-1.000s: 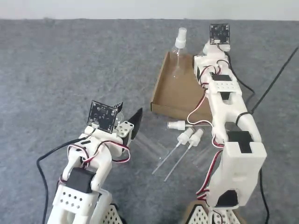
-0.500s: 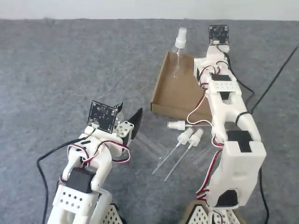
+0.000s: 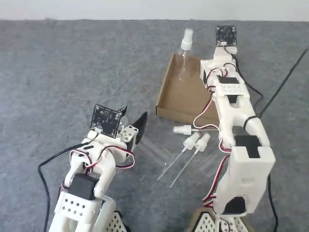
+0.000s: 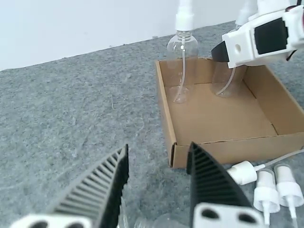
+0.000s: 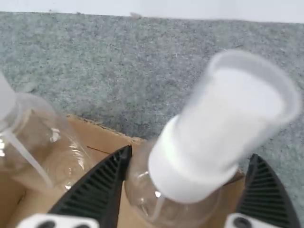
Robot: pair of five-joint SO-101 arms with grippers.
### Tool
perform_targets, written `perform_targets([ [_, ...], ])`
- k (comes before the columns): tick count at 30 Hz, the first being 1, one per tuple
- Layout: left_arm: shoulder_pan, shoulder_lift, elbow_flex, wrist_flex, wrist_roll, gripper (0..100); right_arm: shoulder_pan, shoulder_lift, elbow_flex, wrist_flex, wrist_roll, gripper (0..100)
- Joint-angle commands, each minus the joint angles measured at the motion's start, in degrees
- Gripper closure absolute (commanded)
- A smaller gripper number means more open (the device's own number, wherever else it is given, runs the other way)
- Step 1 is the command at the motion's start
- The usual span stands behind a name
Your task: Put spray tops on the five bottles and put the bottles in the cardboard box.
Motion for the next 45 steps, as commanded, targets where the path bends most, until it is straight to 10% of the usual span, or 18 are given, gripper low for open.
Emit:
perform_targets([
  [1, -0.3, -0.6, -0.6, -1.4, -0.3, 82, -1.1, -7.9, -4.5, 4.1, -0.3, 68.6],
  [36, -0.4, -0.6, -0.6, -1.4, -0.3, 82, -8.1, -45.7, -12.3, 84.4, -0.4, 68.8],
  [45, -0.4, -0.6, -0.6, -1.4, -0.3, 82, -8.0, -58.6, 19.4, 75.7, -0.9, 68.8],
])
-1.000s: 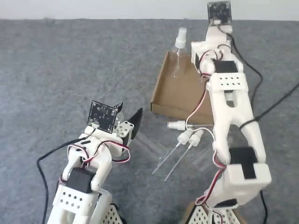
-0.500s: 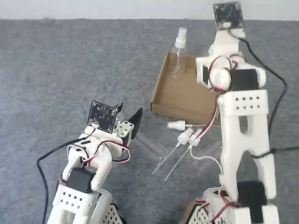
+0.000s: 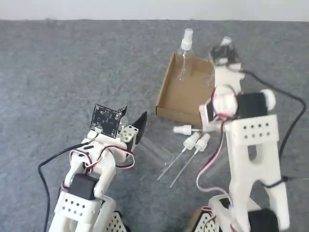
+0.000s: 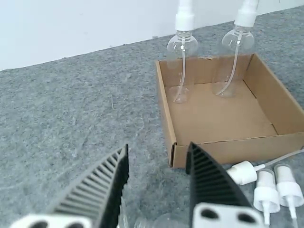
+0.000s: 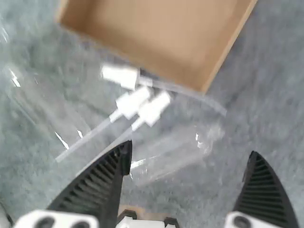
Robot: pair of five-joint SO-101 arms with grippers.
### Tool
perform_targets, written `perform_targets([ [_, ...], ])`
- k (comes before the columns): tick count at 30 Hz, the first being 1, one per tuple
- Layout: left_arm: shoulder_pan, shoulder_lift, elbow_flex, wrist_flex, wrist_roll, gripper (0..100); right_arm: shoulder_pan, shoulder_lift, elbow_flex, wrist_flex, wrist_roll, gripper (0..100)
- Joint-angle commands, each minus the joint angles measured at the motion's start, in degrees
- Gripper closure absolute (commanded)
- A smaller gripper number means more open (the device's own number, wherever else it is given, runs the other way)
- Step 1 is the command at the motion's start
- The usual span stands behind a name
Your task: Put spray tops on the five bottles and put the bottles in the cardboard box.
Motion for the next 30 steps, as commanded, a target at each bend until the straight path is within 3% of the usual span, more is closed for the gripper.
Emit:
perform_targets([
  [1, -0.4, -0.6, -0.6, -1.4, -0.3, 82, -0.1, -9.2, 16.0, -7.1, -1.1, 68.8],
  [7, -0.4, -0.6, -0.6, -1.4, -0.3, 82, -0.3, -17.5, 33.7, -15.6, -0.8, 68.9],
  [15, -0.4, -0.4, -0.6, -1.4, -0.3, 82, 1.7, -9.1, 36.0, -18.9, -1.1, 68.9],
  [25, -0.3, -0.4, -0.6, -1.4, -0.3, 82, 7.2, 6.5, 36.0, -30.0, -16.2, 73.1],
  [30, -0.3, -0.4, -0.6, -1.4, -0.3, 82, 10.5, 9.6, 36.0, -32.7, -17.7, 73.5],
])
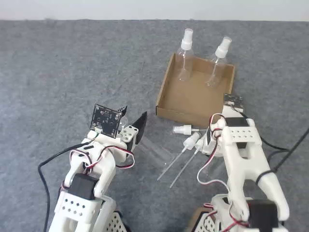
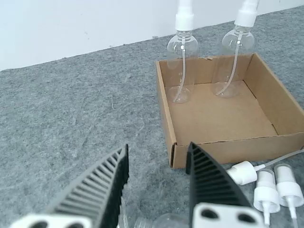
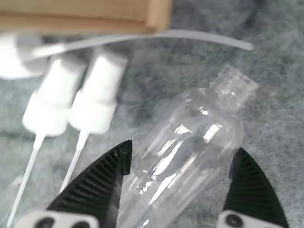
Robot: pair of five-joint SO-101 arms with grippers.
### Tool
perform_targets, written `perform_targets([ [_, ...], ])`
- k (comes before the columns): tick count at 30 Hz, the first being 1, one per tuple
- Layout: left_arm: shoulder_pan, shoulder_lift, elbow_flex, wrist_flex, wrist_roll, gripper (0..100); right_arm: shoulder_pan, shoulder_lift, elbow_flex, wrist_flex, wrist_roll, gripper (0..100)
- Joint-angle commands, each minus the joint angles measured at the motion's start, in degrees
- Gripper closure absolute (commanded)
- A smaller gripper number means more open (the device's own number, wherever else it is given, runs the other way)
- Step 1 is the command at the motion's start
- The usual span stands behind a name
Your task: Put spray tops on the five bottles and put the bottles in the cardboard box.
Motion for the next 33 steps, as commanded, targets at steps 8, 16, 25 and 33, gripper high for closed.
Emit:
perform_targets([
  [8, -0.3, -0.3, -0.6, -1.2, -0.3, 82, 17.5, 0.1, -1.4, -1.6, 9.3, 81.0],
  [16, 2.2, -0.1, -2.5, 2.6, -1.1, 82, 35.3, 0.5, -8.4, -2.3, 29.3, 83.6],
  [25, 12.6, 21.5, -14.4, 6.7, -5.8, 82, 42.3, 0.8, -9.7, -1.9, 54.8, 83.9],
  [33, 22.9, 51.9, -29.1, 5.0, -6.1, 82, 46.8, 0.8, -9.6, -1.8, 69.6, 83.6],
])
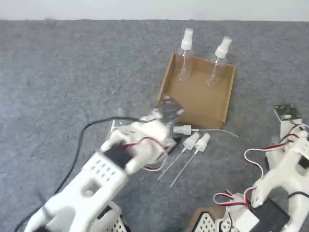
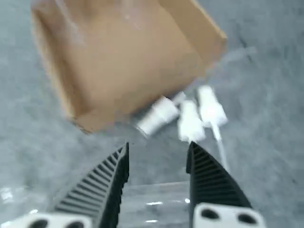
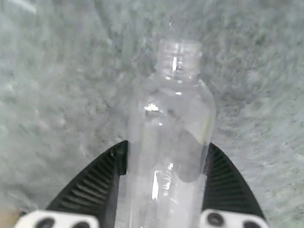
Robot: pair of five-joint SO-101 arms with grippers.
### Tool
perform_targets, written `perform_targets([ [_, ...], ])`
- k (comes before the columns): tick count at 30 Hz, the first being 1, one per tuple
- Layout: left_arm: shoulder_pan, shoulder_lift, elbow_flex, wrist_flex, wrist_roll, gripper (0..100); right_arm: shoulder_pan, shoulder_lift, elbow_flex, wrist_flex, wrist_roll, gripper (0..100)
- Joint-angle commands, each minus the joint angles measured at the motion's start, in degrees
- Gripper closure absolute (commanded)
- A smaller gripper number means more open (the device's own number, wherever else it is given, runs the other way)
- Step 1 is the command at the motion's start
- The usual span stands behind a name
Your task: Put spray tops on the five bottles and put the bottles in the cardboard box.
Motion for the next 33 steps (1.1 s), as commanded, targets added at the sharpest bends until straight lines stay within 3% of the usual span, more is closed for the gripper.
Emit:
perform_targets([
  [1, 2.1, 12.7, -8.2, -2.1, 0.9, 82, 1.2, 0.3, -3.3, -0.2, 2.6, 83.6],
  [7, 2.3, 25.1, -15.7, -3.2, 9.3, 82, 1.2, 0.3, -3.3, -0.1, 2.6, 83.6],
  [15, 2.2, 31.0, -18.1, -9.7, 21.9, 76, 1.1, 0.3, -3.3, -0.1, 2.6, 83.6],
  [24, 1.4, 37.2, -18.2, -15.0, 20.2, 76, 1.1, 0.3, -3.3, -0.1, 2.6, 83.6],
  [33, -4.5, 40.0, -20.3, -15.5, 18.0, 76, 1.1, 0.3, -3.3, -0.1, 2.5, 83.6],
])
